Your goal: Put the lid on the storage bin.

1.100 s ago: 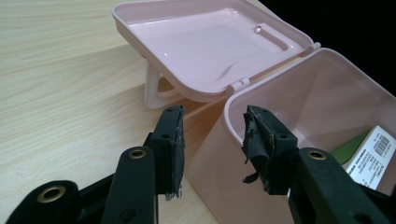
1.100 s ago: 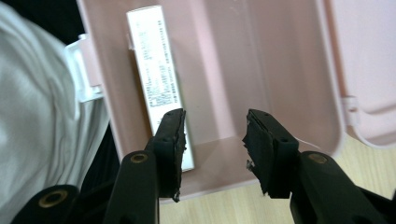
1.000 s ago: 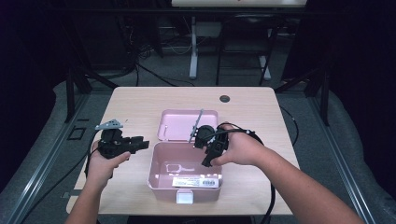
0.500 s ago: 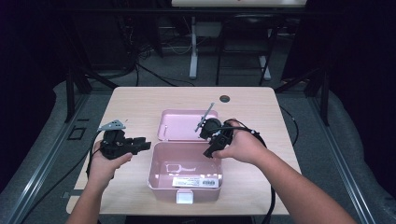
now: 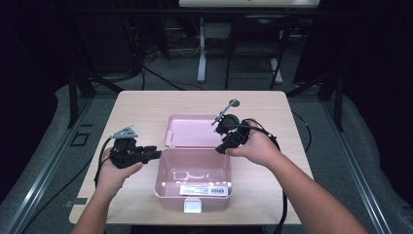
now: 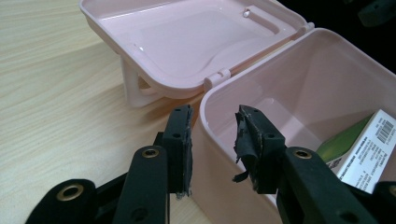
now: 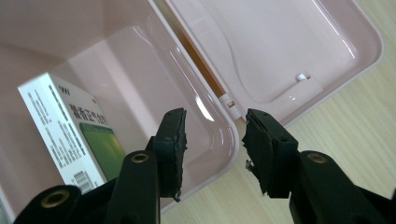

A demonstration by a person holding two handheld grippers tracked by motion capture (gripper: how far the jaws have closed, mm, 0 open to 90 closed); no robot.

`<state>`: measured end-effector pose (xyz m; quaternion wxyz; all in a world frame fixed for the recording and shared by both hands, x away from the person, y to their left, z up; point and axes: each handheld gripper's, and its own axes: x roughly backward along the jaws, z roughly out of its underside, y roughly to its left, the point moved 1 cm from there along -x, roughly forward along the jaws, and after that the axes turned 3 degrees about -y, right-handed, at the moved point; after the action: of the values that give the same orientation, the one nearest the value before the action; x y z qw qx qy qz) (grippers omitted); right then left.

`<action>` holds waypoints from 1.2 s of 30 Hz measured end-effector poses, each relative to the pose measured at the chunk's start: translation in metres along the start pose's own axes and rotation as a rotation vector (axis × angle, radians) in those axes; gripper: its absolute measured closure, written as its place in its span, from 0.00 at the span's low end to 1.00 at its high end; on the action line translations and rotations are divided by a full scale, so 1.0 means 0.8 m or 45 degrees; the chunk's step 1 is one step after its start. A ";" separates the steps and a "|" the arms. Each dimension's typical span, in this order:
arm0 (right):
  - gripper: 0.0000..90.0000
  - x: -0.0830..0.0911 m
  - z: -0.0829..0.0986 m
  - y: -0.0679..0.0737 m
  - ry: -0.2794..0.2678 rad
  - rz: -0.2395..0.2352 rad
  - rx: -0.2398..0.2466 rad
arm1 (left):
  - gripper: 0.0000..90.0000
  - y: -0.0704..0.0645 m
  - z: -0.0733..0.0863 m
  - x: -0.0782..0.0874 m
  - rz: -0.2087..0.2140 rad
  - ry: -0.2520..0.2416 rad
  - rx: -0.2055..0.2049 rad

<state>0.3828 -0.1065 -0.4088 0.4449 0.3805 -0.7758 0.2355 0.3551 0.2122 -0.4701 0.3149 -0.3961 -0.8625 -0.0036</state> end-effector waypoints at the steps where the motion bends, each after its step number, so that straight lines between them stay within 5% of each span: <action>1: 0.64 0.000 0.000 0.000 0.000 0.000 0.000 | 0.73 0.000 0.000 0.000 0.000 0.005 -0.005; 16: 0.63 -0.016 0.000 -0.030 -0.051 0.091 -0.165 | 0.80 -0.005 0.003 -0.010 -0.026 0.049 -0.045; 36: 0.64 -0.045 0.008 -0.069 -0.107 0.181 -0.343 | 0.84 -0.008 0.005 -0.013 -0.036 0.029 -0.065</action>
<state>0.4351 -0.1306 -0.4415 0.4414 0.2712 -0.8431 0.1441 0.3533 0.2016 -0.4776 0.3143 -0.3917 -0.8641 -0.0346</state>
